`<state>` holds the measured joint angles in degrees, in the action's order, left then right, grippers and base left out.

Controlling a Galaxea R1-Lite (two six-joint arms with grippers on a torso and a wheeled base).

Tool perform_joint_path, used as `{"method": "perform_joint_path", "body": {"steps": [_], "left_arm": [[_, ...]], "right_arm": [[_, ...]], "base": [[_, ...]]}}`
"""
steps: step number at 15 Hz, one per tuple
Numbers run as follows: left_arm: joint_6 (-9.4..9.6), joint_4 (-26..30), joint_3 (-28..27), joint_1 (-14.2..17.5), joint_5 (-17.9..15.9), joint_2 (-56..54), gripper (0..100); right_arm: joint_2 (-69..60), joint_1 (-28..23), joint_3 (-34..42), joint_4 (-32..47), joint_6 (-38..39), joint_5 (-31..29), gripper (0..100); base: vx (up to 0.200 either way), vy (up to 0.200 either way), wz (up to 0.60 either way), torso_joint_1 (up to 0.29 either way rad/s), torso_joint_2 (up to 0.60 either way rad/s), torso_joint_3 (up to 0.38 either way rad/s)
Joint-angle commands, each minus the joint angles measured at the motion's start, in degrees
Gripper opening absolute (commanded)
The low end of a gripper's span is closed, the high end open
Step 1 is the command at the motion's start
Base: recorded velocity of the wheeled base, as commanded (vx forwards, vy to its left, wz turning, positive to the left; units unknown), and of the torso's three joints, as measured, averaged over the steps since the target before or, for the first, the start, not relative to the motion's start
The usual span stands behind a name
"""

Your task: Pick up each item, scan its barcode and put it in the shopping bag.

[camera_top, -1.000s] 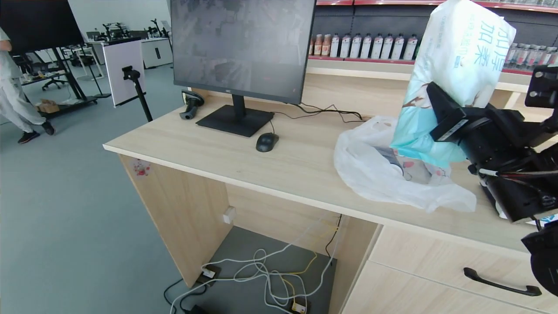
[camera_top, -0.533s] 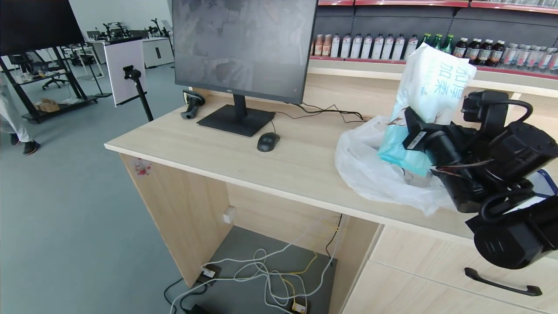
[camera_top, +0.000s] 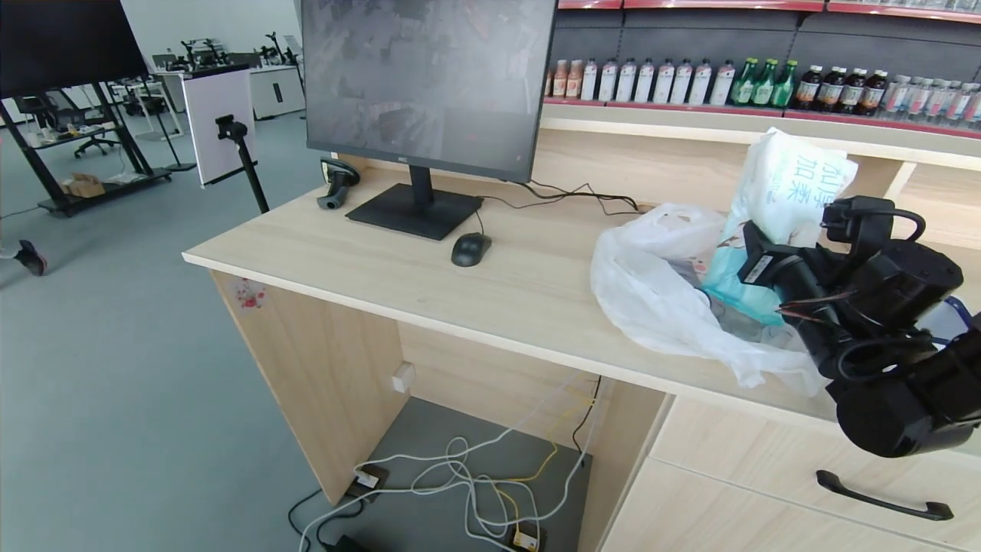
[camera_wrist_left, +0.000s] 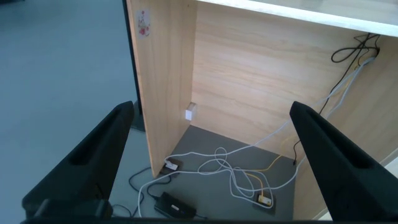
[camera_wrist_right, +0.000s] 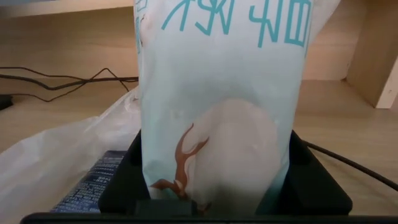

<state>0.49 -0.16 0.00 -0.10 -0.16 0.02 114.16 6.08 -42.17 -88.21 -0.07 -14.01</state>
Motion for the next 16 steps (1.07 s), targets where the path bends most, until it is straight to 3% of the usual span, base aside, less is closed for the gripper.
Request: {"method": "perform_joint_path", "body": {"steps": [1, 7, 11, 16], "left_arm": [[0.04, -0.02, 0.00, 0.01, -0.02, -0.02, 100], [0.04, -0.02, 0.00, 0.01, -0.02, -0.02, 100], [0.13, 0.07, 0.00, 0.01, -0.02, -0.02, 100], [0.13, 0.07, 0.00, 0.01, -0.02, -0.02, 100]], "right_arm": [[-0.61, 1.83, 3.67, -0.12, -0.89, 1.53, 0], [-3.07, 5.96, 2.18, -0.47, -1.07, 3.28, 0], [-4.92, 9.39, 6.84, -0.56, -0.89, 3.28, 0], [-3.86, 9.47, 7.98, -0.56, -0.72, 3.20, 0]], "base": [[0.000, 0.000, 0.00, 0.000, 0.00, 0.000], [0.000, 0.000, 0.00, 0.000, 0.00, 0.000], [0.000, 0.000, 0.00, 0.000, 0.00, 0.000], [0.000, 0.000, 0.00, 0.000, 0.00, 0.000]]}}
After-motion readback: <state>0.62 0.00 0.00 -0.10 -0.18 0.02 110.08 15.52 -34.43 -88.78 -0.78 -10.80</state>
